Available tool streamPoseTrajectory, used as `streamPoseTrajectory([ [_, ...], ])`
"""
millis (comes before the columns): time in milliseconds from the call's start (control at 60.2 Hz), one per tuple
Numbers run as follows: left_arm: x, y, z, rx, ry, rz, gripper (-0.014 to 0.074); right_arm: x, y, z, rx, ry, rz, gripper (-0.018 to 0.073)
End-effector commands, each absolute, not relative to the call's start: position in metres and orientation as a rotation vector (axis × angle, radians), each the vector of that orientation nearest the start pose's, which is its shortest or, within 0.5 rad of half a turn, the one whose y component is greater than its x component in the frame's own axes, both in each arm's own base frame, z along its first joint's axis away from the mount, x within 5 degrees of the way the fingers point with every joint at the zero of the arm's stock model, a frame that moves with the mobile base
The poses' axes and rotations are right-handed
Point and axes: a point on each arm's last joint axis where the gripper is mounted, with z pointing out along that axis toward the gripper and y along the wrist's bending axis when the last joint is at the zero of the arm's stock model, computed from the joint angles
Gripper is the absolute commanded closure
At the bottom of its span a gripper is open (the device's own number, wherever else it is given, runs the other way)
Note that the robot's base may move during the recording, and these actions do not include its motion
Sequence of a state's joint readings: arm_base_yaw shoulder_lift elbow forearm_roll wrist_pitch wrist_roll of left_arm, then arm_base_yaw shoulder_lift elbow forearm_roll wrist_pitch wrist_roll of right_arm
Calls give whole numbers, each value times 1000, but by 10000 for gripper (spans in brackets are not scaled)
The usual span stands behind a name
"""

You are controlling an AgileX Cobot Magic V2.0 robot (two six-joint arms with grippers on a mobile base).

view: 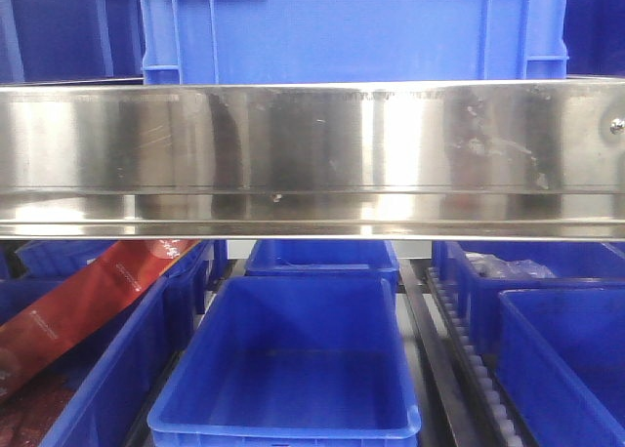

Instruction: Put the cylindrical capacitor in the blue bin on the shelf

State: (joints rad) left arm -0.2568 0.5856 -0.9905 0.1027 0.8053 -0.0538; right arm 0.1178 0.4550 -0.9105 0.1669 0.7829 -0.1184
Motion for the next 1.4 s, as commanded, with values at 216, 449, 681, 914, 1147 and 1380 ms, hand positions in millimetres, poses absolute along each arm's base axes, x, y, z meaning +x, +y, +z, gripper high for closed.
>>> streamPoseTrajectory([
  [216,82,-16,428,212,1810,-108,707,52,17,413,-188,1767,184,721],
  [449,83,-16,434,208,1739,-117,707,53,17,413,-187,1766,183,721],
  [681,120,-29,448,275,1761,-111,707,53,17,414,-186,1761,187,721],
  [914,196,-82,489,407,1815,-282,707,53,17,414,-185,1757,187,721],
  [1147,269,-156,498,580,1826,-342,707,53,17,414,-185,1757,187,721],
  [1380,332,-221,457,653,1867,-377,707,53,17,414,-185,1757,189,721],
])
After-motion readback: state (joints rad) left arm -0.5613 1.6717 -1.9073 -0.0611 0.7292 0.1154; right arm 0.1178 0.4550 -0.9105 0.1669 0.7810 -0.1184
